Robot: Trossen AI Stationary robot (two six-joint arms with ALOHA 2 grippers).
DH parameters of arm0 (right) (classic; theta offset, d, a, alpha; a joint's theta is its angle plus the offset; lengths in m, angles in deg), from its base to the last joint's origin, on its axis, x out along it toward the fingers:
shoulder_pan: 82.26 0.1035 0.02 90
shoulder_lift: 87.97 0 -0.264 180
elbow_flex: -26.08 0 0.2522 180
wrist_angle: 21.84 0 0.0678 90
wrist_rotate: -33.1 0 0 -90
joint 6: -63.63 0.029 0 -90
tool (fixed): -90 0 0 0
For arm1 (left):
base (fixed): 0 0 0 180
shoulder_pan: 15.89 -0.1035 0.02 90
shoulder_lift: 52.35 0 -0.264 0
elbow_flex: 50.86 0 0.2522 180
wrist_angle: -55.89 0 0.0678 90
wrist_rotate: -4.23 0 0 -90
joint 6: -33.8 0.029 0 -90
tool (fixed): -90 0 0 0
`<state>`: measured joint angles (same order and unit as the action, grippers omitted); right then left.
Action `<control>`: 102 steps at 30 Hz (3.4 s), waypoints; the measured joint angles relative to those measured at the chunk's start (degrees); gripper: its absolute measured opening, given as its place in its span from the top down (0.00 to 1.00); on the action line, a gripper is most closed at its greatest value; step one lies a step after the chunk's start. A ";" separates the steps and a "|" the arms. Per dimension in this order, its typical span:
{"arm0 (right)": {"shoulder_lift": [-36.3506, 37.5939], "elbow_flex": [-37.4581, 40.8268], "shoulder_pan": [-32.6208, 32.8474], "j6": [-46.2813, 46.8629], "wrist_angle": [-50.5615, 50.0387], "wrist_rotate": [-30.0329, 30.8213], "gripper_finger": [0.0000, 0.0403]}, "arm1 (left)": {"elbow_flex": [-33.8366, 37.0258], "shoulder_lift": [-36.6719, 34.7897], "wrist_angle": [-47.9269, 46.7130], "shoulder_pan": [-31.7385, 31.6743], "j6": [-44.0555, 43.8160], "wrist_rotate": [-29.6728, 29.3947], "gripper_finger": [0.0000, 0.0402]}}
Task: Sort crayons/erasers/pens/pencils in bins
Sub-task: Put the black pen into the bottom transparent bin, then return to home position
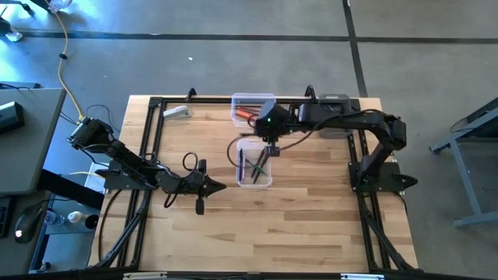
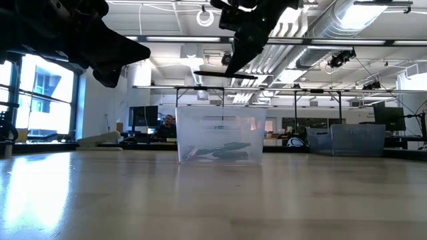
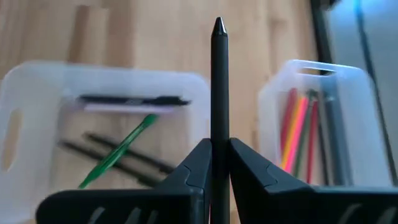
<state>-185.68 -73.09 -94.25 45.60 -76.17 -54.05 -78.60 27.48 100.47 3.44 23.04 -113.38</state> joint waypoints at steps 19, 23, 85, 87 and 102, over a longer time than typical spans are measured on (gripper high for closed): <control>-3.80 0.09 8.67 31.54 0.51 0.59 0.92 | 0.02 -0.81 -0.18 1.66 2.34 -4.87 1.00; -6.72 0.09 11.30 41.38 0.84 0.66 0.92 | 0.02 -0.81 0.15 1.59 2.36 -5.01 1.00; 3.21 16.21 13.53 18.36 19.59 -1.79 0.94 | 0.02 -4.19 0.67 -8.80 1.31 11.73 1.00; 8.14 23.51 12.99 15.56 26.87 -2.40 0.98 | 0.02 -6.62 -0.50 -11.56 2.61 16.41 1.00; 47.50 59.15 6.01 8.41 58.05 -8.64 1.00 | 0.02 -27.77 -19.72 -23.65 8.52 21.36 1.00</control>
<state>-138.17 -13.94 -88.24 54.02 -18.11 -62.69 -78.58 -0.29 80.75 -20.21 31.56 -92.02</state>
